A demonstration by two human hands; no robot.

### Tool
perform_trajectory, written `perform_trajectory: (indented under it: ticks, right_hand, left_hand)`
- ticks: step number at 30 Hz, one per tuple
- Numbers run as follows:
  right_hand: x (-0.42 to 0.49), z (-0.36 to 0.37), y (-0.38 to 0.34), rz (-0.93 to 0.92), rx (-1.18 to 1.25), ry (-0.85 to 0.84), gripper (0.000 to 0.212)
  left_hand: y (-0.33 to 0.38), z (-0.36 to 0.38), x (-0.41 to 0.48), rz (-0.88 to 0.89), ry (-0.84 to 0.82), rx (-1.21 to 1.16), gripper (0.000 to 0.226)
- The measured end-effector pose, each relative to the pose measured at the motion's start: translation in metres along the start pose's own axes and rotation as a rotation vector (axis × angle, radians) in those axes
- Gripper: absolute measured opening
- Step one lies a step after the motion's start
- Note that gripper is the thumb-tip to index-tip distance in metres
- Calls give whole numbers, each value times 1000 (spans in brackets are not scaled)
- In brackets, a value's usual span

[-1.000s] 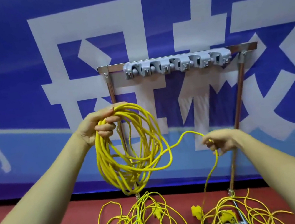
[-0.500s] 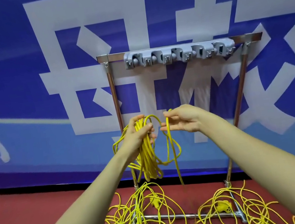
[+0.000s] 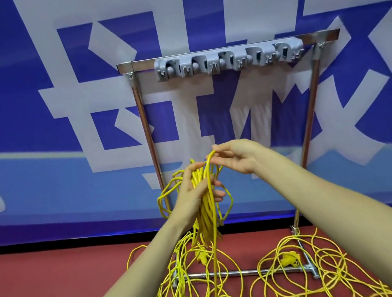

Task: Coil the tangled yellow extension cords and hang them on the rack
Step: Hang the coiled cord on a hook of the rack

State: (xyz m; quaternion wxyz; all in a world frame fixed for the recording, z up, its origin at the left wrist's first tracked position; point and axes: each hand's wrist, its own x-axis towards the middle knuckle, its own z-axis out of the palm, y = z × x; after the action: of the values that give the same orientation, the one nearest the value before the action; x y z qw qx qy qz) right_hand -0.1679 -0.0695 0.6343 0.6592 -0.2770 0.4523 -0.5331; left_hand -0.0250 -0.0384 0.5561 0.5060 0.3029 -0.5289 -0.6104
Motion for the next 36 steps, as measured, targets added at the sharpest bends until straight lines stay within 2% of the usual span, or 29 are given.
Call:
perform_trajectory:
  ticks: [4,10,13,16,19,21,24,27,29,31,33,36]
  right_hand:
    - [4,-1,4,45,124,45,10]
    - [2,-2,16,131,106,19,11]
    - [1,-14,18,127,31,41,9]
    - [-2,-24,20,135,-50,28,7]
    - [-4,-33,18,143,-290,21,27]
    - [-6,-37,21,68,-535,65,33]
    - [-6,-44,40,-249,-640,150,29]
    - [-17,-48,74,-474,-736,13,26]
    - [-21,-55,96,-545,-887,-55,25]
    - [-16,-63,115,-585,-1023,-35,22]
    - [-9,-68,128,-638,-1084,85,19]
    - [-6,-69,139,-679,-994,217,18]
  left_hand:
    - [7,-12,-4,-75,26,-105,22]
    - [18,-15,-2,-90,-88,-95,34]
    - [27,-20,6,-92,-54,-84,25]
    - [37,-21,12,-133,-106,-75,24]
    - [44,-14,16,-168,-168,-24,28]
    - [45,-11,23,-147,-104,-69,28]
    - [44,-7,38,-89,27,-181,28]
    - [43,5,49,-44,118,-155,23]
    - [43,15,54,-21,139,-121,26]
    - [44,22,59,3,131,-112,29]
    - [47,24,63,13,126,-131,29]
    - [52,23,67,27,131,-206,27]
